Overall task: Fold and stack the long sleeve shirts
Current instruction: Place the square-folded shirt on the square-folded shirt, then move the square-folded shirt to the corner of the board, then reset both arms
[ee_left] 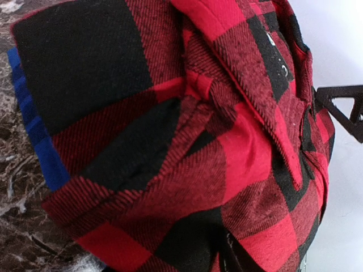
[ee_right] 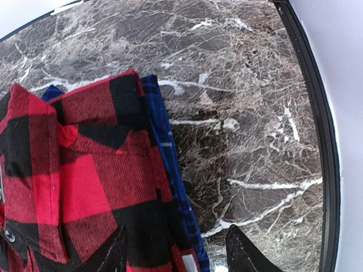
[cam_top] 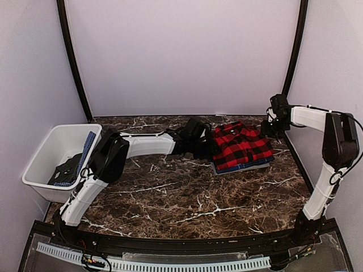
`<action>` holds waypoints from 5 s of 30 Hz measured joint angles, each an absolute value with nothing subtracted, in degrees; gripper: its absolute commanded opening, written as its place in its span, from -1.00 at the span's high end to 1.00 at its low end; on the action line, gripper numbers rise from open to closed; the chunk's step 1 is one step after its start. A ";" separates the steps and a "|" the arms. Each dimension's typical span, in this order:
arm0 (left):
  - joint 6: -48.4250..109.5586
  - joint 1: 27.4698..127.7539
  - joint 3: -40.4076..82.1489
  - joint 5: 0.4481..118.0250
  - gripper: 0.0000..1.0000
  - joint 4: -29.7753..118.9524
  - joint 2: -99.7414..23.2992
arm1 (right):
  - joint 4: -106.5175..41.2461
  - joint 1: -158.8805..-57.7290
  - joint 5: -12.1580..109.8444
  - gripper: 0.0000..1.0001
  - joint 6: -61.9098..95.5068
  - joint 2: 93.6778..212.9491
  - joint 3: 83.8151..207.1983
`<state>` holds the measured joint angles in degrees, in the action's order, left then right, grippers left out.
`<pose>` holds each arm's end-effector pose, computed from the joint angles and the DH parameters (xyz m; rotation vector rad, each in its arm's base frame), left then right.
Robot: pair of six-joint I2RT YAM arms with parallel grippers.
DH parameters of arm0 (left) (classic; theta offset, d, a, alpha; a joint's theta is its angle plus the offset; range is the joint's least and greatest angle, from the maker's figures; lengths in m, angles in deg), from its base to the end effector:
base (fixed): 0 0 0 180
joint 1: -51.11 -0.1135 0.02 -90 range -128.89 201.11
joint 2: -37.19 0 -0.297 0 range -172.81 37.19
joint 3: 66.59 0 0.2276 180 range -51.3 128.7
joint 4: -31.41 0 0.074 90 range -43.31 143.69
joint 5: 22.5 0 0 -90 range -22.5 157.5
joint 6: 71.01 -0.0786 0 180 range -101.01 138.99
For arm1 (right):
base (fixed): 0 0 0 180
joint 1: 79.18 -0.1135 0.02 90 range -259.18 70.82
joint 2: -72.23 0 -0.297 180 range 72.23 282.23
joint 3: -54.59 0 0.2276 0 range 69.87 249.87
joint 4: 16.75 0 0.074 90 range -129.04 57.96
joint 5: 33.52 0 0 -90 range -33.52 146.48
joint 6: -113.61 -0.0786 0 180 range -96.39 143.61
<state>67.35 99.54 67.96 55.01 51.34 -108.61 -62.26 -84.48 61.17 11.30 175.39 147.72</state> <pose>0.3972 -0.4735 0.1580 0.1466 2.3537 -1.1631 0.3968 0.0304 0.2375 0.1871 2.5285 0.0178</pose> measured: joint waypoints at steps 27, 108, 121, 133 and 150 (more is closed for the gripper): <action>64.00 96.89 70.48 55.29 -0.16 54.57 -108.17 | -55.15 -83.60 57.74 -0.04 3.69 157.94 124.11; 55.17 90.09 31.66 61.30 -0.24 55.40 -62.91 | -45.95 -97.16 59.42 -0.11 -3.22 186.29 142.38; 54.17 89.83 30.26 62.88 -0.24 55.29 -59.26 | -46.85 -100.00 55.88 -0.49 -1.45 179.17 141.16; 47.43 89.83 27.16 64.27 -0.54 54.00 -52.53 | -45.03 -109.26 55.01 -0.97 -0.88 160.28 136.90; 42.04 89.83 14.37 74.22 -0.98 54.83 -35.19 | -40.16 -112.94 57.52 -0.97 -0.77 132.57 124.26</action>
<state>42.04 89.83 14.37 74.22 54.83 -35.19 -40.16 -112.94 57.52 -0.77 132.57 124.26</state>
